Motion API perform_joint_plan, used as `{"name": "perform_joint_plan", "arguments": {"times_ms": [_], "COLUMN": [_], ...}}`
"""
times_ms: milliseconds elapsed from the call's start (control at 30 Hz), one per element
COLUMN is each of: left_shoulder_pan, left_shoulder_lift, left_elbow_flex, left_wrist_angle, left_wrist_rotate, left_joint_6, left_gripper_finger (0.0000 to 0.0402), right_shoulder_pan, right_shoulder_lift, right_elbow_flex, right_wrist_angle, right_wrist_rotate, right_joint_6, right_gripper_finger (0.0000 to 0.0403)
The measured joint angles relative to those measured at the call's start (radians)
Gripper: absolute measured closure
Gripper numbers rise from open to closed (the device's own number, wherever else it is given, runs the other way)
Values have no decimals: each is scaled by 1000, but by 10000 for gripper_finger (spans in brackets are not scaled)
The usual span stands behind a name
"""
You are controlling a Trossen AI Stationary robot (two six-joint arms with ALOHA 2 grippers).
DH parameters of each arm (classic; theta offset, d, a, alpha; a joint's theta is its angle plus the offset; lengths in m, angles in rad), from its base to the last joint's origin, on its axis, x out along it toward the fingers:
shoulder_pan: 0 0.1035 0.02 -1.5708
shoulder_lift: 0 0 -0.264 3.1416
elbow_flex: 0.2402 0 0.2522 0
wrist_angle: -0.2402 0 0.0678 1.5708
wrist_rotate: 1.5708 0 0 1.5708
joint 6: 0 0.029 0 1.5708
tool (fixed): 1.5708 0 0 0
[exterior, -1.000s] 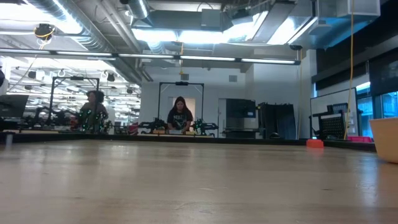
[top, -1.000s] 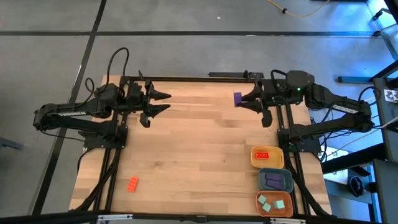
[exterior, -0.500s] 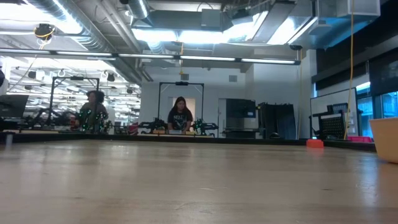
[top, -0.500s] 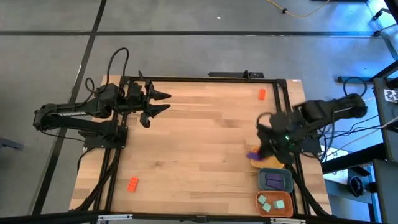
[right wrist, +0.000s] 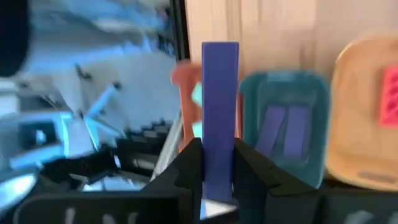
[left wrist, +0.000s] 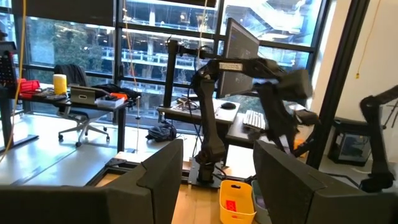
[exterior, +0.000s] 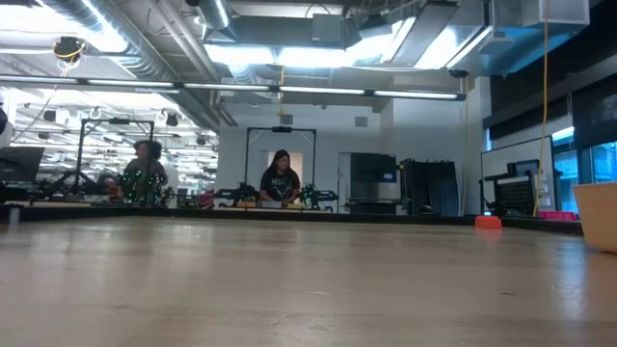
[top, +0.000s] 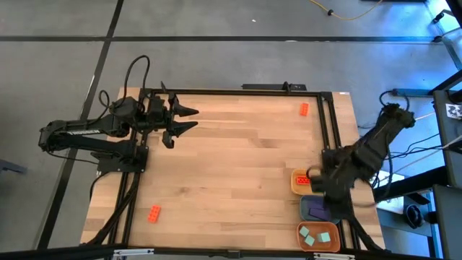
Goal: Sort & place blocks by color
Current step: Put the violet block into the blue bin
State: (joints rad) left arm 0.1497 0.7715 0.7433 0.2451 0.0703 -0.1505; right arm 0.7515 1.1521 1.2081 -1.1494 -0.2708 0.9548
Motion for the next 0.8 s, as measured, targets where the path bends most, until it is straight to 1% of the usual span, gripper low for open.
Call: {"name": "perform_joint_plan", "arguments": {"times_ms": [133, 233, 400, 467, 567, 667, 800], "left_shoulder_pan": [0, 0, 0, 0, 0, 0, 0], "left_shoulder_lift": [0, 0, 0, 0, 0, 0, 0], "left_elbow_flex": [0, 0, 0, 0, 0, 0, 0], "left_wrist_angle": [0, 0, 1, 1, 3, 4, 4], "left_wrist_rotate": [0, 1, 1, 1, 2, 2, 2], "left_joint_6": [-5, -5, -5, -5, -5, -5, -5], "left_gripper_finger": [214, 214, 214, 214, 214, 214, 214], "right_shoulder_pan": [118, 182, 241, 248, 247, 247, 247], "right_shoulder_lift": [124, 190, 197, 187, 186, 190, 191], "right_elbow_flex": [-2, -33, -161, -213, -289, -370, -449], "right_wrist_angle": [-56, -88, 58, 111, 179, 273, 350], "right_wrist_rotate": [-1, -2, 23, 54, 71, 110, 121], "right_joint_6": [64, 122, 279, 325, 346, 362, 394], "right_gripper_finger": [342, 342, 342, 342, 342, 342, 342]}}
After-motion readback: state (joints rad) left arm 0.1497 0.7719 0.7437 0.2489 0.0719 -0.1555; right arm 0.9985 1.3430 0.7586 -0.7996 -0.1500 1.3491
